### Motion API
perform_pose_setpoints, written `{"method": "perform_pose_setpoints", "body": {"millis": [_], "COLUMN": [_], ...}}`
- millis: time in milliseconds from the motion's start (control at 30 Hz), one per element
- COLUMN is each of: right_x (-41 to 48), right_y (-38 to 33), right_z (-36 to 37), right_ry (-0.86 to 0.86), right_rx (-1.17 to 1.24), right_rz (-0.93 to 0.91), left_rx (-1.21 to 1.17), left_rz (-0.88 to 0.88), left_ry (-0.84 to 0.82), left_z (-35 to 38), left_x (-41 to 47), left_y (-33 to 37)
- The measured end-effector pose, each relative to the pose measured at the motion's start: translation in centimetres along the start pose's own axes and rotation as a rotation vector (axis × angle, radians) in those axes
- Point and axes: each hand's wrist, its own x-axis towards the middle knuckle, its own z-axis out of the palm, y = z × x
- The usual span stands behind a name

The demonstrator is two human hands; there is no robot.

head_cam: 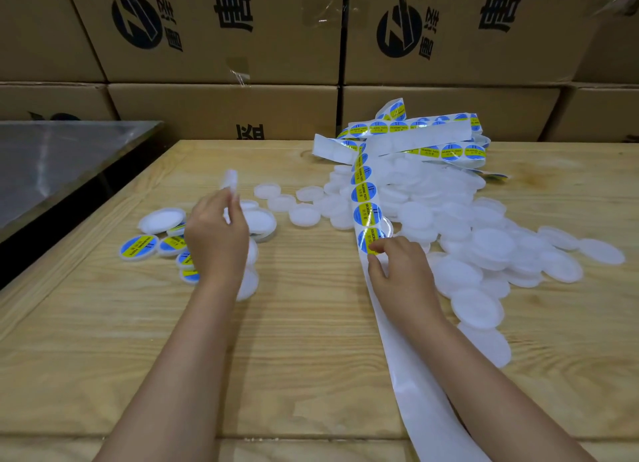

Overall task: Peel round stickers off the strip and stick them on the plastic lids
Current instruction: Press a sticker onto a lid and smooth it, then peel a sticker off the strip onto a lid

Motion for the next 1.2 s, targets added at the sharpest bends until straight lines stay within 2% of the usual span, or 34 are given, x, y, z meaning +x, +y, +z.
{"method": "perform_pose_setpoints", "body": {"millis": [100, 233, 300, 533, 700, 800, 867, 967, 1200], "right_x": [-0.1, 0.0, 0.1, 0.3, 0.3, 0.4, 0.3, 0.2, 0.2], "right_y": [-0.1, 0.1, 0.3, 0.6, 0.5, 0.4, 0.2, 0.1, 0.0], "right_z": [-0.2, -0.2, -0.2, -0.2, -0.3, -0.5, -0.6, -0.5, -0.6], "right_ry": [0.008, 0.012, 0.014, -0.025, -0.12, -0.1, -0.079, -0.063, -0.075], "right_rx": [-0.008, -0.019, -0.025, -0.056, -0.121, -0.111, -0.074, -0.044, -0.015], "right_rz": [0.003, 0.004, 0.0, 0.006, 0.057, 0.034, 0.046, 0.06, 0.075], "left_rx": [0.152, 0.372, 0.427, 0.504, 0.174, 0.001, -0.034, -0.047, 0.004], "left_rz": [-0.073, -0.258, -0.28, -0.124, 0.243, 0.403, 0.456, 0.449, 0.434], "left_ry": [-0.015, -0.126, -0.151, -0.144, -0.164, -0.355, -0.514, -0.695, -0.92], "left_z": [-0.7, -0.9, -0.9, -0.3, 1.0, 2.3, 3.0, 3.9, 4.9], "left_x": [0.1, 0.2, 0.2, -0.1, -1.7, -4.2, -5.7, -6.6, -7.2], "left_y": [-1.8, -2.8, -2.8, -3.0, 0.6, 3.7, 4.6, 4.9, 4.7]}}
